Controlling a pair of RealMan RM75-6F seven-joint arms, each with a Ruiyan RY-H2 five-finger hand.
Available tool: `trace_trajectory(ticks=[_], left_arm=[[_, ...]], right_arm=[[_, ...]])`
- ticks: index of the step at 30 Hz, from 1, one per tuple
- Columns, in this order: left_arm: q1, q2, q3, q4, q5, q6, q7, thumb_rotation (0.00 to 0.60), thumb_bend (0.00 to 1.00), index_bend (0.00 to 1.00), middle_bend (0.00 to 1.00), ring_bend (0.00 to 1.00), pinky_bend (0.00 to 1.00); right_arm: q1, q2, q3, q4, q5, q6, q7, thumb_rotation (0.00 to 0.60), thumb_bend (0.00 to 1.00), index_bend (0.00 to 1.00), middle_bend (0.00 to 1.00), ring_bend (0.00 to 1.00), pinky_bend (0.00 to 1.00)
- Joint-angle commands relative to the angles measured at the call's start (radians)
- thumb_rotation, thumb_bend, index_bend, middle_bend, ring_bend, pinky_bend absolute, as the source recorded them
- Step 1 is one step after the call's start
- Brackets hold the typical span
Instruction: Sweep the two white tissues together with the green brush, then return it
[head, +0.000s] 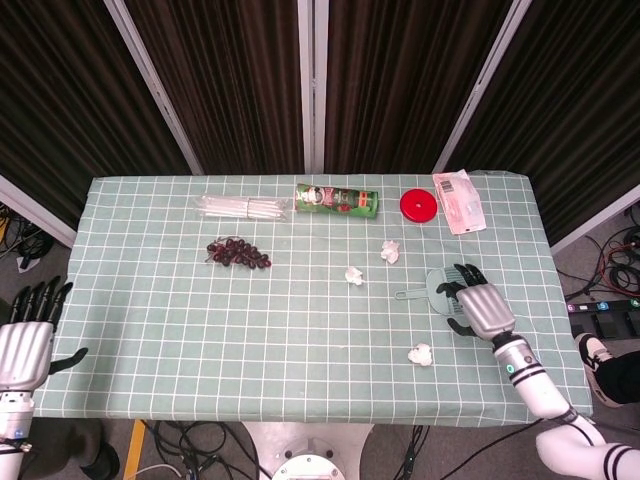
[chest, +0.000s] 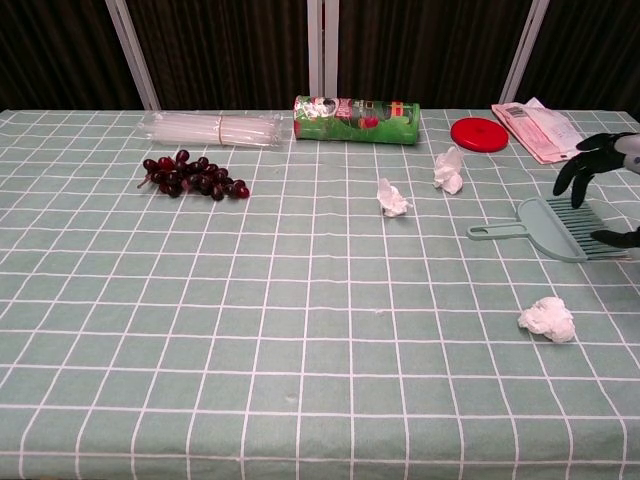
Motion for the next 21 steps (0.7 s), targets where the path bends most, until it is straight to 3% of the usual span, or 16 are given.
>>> trace_trajectory(ticks=[1,8,21], left_arm=[[0.0,0.003,-0.001,-0.002,-0.001,-0.001,-0.003,0.6,0.0,0.07,0.01,0.0,0.03],[0.0,0.005,-0.003,0.0,-0.005,-0.002,-0.01,0.6,0.0,0.07,0.01,0.0,0.03],[-0.006,-0.004,-0.005,0.018,-0.007,-0.013,-0.024,0.6,0.0,0.07,0.01,0.0,0.03]], right_arm=[[0.075,-0.104,0.02,0.129,0.03,-0.063,0.002,0.6,0.22,0.33,0.39,0.03,0.03],[0.146,-0.217,0.009,0.278,-0.005,-0.077,-0.009,0.6,0.22,0.37,0.39,0.03,0.03],[0.176,-0.311,-0.029,0.398,-0.014,-0.074,-0.054,0.6,0.22,0.42,0.42,0.06,0.03]])
